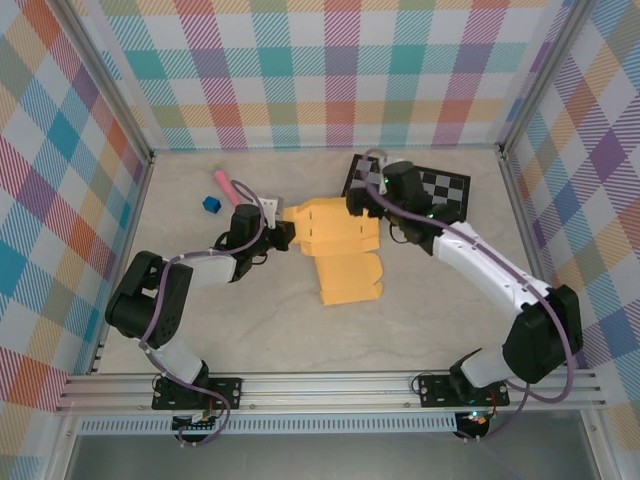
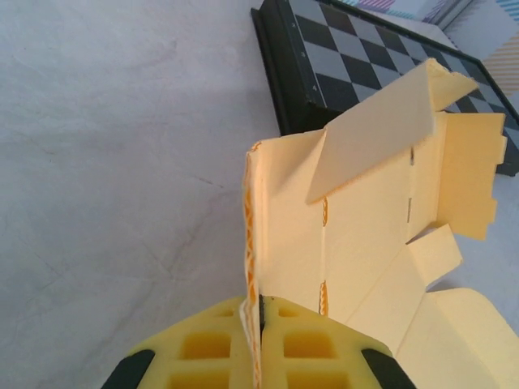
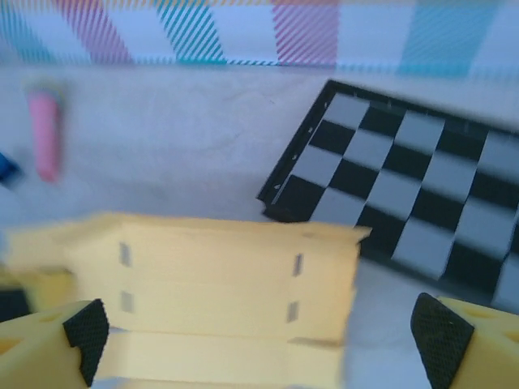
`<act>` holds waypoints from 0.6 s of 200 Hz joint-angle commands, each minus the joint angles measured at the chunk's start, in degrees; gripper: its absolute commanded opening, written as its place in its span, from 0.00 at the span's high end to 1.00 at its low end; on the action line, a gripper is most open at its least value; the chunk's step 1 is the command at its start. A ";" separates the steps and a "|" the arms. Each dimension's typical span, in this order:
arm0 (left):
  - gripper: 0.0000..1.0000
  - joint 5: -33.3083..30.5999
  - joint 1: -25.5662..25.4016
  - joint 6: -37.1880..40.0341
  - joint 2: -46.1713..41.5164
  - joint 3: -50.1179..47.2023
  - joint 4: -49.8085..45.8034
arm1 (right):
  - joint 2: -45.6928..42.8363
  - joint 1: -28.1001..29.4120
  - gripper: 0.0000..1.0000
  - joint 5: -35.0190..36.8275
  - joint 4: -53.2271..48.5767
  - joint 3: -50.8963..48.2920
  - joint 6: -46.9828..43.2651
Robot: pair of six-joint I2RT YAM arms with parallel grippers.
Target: Fold the paper box
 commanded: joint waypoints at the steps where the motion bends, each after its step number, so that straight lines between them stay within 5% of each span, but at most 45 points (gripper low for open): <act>1: 1.00 -2.23 -1.17 0.03 -1.27 -0.93 4.97 | 2.16 -1.44 0.10 -13.82 -7.41 0.23 40.58; 53: 1.00 -1.73 -3.08 1.21 -1.12 -2.81 8.48 | 14.98 -0.90 0.09 -25.39 -4.39 7.42 69.78; 120: 0.99 -5.87 -5.48 4.93 -3.47 -5.42 9.11 | 22.72 -1.70 0.22 -23.22 -6.89 15.48 77.65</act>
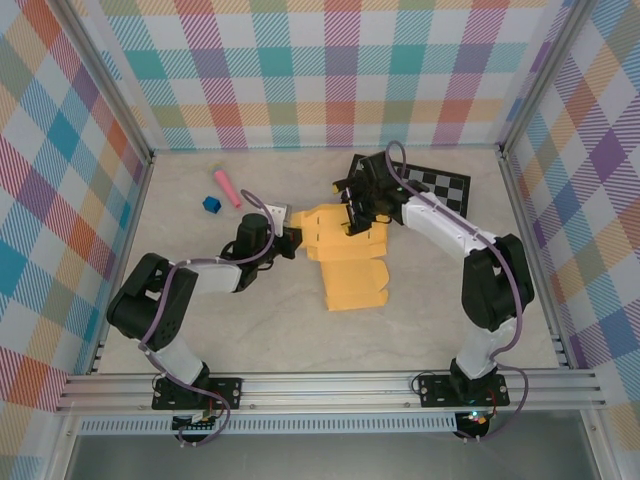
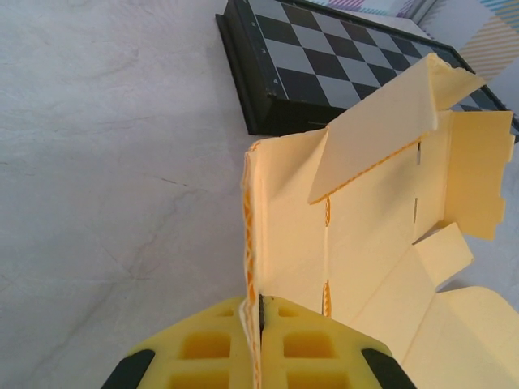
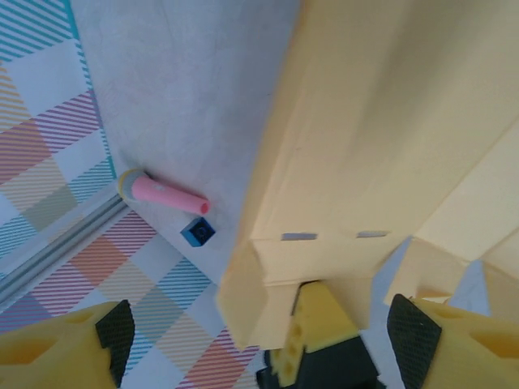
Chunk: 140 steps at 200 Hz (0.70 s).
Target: Fold the paper box
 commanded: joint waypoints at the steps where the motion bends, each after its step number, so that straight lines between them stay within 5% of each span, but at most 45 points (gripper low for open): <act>1: 0.99 -3.00 -1.51 2.57 -2.90 -1.48 2.92 | 1.93 -0.64 0.23 -0.52 -1.65 2.48 5.99; 89: 0.99 -7.11 -1.75 1.37 -4.18 -2.94 4.72 | 5.50 -0.78 0.55 1.36 0.69 1.88 10.92; 111: 0.97 -7.60 -1.74 0.98 -3.85 -2.87 4.17 | 6.07 -0.82 0.80 2.46 1.36 1.33 10.54; 140: 0.88 -6.02 -1.79 -1.18 -3.46 -2.76 4.06 | 6.02 -0.74 0.93 4.09 4.83 -0.28 8.29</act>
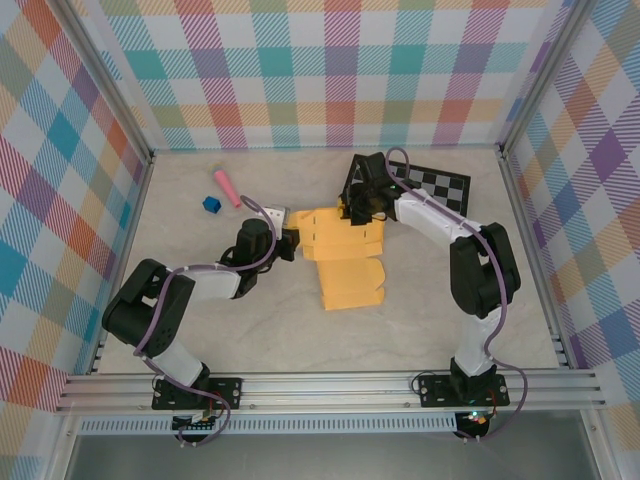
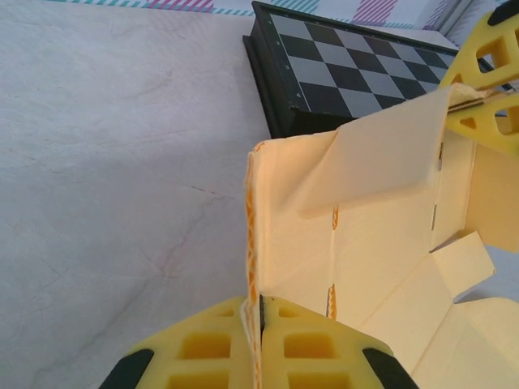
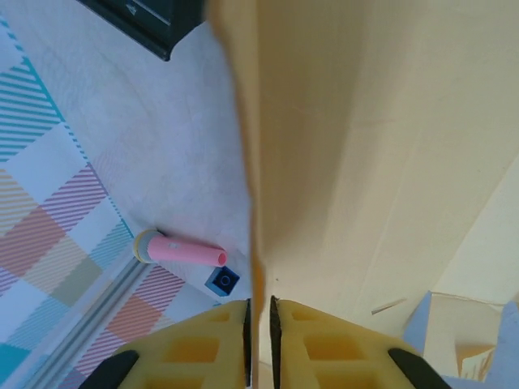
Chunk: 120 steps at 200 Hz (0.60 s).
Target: Fold the paper box
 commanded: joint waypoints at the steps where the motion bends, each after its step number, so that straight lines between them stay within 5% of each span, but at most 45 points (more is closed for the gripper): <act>1: 0.86 0.31 -0.37 -2.16 -1.18 -0.41 2.42 | -0.25 -0.04 0.93 2.25 2.71 -1.64 -1.89; 30: 0.53 3.89 0.88 -5.42 -4.34 -0.44 -0.08 | -2.03 0.20 0.97 4.03 10.15 -4.73 -8.55; 80: 0.38 10.70 6.37 -2.41 -18.00 -0.87 -13.35 | -8.00 0.08 0.96 2.65 28.58 -18.80 -23.42; 96: 0.26 10.12 8.19 -2.36 -21.54 -1.88 -15.56 | -8.69 0.06 0.95 -0.04 35.50 -23.44 -27.02; 112: 0.02 10.56 9.02 -1.76 -22.14 -2.17 -16.49 | -8.85 0.12 0.92 -3.19 44.86 -28.06 -28.79; 120: 0.00 11.98 9.03 -0.08 -21.45 -2.32 -16.49 | -8.81 -0.03 0.91 -4.48 48.22 -29.79 -29.40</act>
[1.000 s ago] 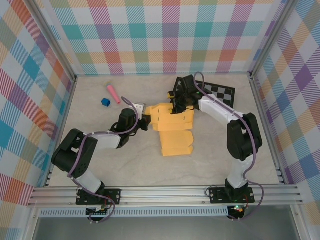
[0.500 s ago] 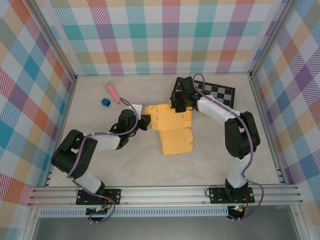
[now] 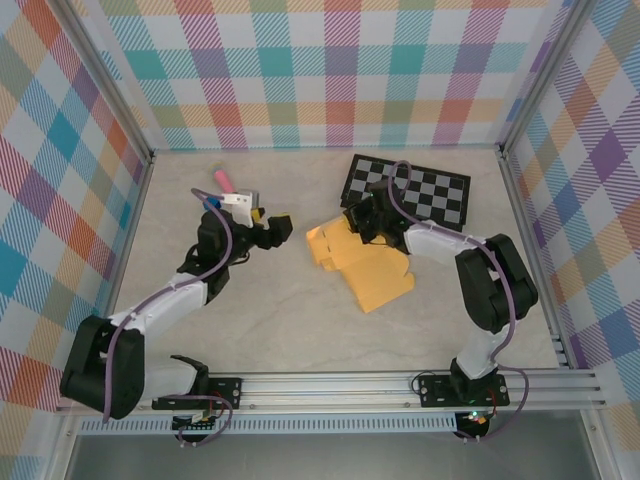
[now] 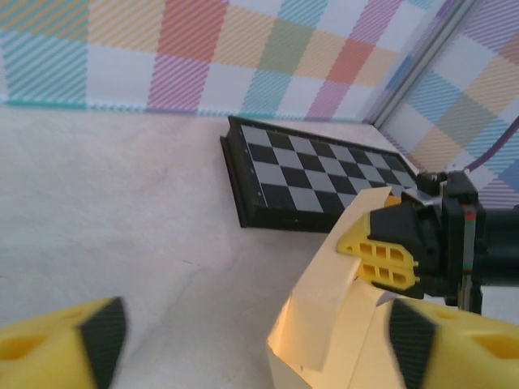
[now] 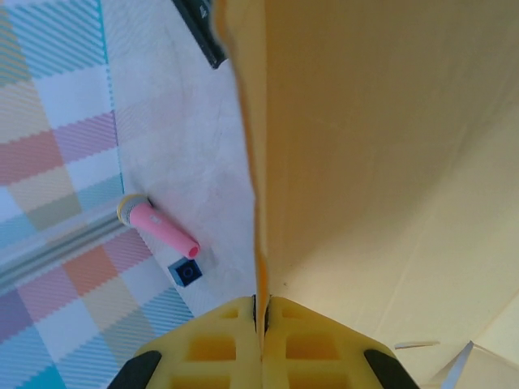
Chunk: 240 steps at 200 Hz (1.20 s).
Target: Fold the paper box
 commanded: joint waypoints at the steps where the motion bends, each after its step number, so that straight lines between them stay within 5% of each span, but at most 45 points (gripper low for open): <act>1: 0.00 3.54 0.92 2.82 0.56 -1.85 -4.14 | -1.24 -0.08 0.91 -5.10 17.09 -4.86 -6.90; 28: 0.00 13.84 1.05 9.64 3.56 -2.21 -2.78 | -1.65 -0.36 0.91 -7.89 22.51 -7.67 -8.38; 59: 0.01 17.51 0.98 19.14 3.78 -0.86 -5.57 | -1.12 -2.02 0.94 -13.62 31.11 -9.78 -6.21; 111: 0.01 16.56 -1.08 29.13 4.54 0.47 -15.34 | 0.65 -7.40 0.96 -28.02 38.43 -11.64 -8.10; 168: 0.00 13.42 -6.27 39.63 13.77 9.32 -23.93 | 2.94 -8.42 0.97 -30.87 34.99 -11.12 -11.13; 213: 0.00 13.19 -6.68 42.63 21.47 15.28 -22.07 | 5.93 -8.34 0.91 -29.97 31.93 -10.07 -10.56; 240: 0.00 15.26 -6.51 34.77 21.51 14.14 -14.20 | 5.98 -8.28 0.88 -28.41 28.27 -9.35 -14.56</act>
